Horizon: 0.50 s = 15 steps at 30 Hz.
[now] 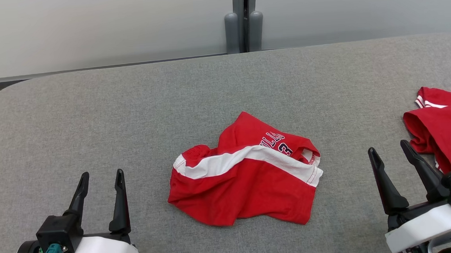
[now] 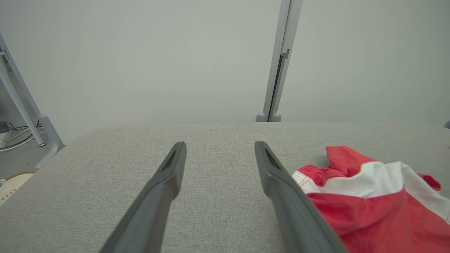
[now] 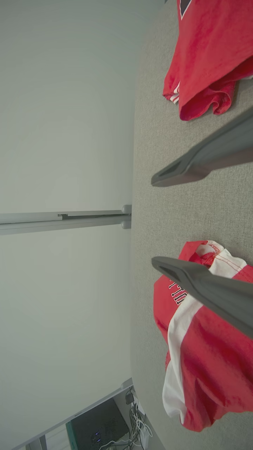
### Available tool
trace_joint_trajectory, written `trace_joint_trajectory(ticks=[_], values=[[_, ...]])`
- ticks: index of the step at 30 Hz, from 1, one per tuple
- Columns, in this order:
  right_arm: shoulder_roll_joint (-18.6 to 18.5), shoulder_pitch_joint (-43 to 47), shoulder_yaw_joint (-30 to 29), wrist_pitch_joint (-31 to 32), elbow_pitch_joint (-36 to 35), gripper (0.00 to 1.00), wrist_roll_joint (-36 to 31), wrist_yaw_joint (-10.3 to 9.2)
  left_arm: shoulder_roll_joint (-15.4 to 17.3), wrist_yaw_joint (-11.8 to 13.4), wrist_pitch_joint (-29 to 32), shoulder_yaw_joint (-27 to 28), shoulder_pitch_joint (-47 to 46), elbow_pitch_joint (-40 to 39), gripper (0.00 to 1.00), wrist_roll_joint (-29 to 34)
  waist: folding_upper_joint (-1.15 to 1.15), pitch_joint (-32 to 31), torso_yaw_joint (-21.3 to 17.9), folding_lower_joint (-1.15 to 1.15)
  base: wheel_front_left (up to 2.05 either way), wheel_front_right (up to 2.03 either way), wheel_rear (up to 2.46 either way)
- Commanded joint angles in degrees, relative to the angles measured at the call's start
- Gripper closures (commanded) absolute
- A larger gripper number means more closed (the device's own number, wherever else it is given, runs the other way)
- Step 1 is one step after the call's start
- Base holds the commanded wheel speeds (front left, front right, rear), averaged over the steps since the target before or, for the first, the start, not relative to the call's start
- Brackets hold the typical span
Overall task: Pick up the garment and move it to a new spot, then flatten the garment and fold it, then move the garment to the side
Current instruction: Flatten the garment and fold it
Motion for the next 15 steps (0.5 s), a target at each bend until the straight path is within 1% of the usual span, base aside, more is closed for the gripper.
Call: trace_joint_trajectory(ticks=[1, 6, 9, 12, 15], values=[[-0.05, 0.27, -0.09, -0.04, 0.01, 0.00, 0.25, 0.00, 0.39, 0.47, 0.11, 0.08, 0.53, -0.24, 0.00, -0.02, 0.00, 0.01, 0.03, 0.00, 0.00, 0.00, 0.00], [0.24, 0.07, -0.02, 0.00, -0.09, 0.00, 0.09, 0.00, 0.42, 0.39, 0.45, -0.27, 0.11, -0.77, 0.00, -0.01, 0.00, 0.18, 0.07, 0.00, 0.00, 0.00, 0.00], [0.54, -0.16, -0.26, 0.15, -0.47, 0.00, 0.03, 0.00, 0.70, -1.25, 1.85, -1.37, -2.21, -0.87, 0.00, -0.10, 0.00, 0.85, 0.24, 0.00, 0.00, 0.00, 0.00], [0.61, -0.71, -0.31, 0.29, -0.81, 0.00, -0.04, 0.00, 0.69, -4.09, 4.79, -2.90, -5.42, 0.03, 0.00, -1.16, 0.00, 1.97, 0.38, 0.00, 0.00, 0.00, 0.00], [0.53, -1.49, 0.05, 0.32, -0.89, 0.00, -0.09, 0.00, 0.34, -8.25, 10.13, -4.51, -9.67, 2.13, 0.00, -4.19, 0.00, 3.19, 0.12, 0.00, 0.00, 0.00, 0.00]])
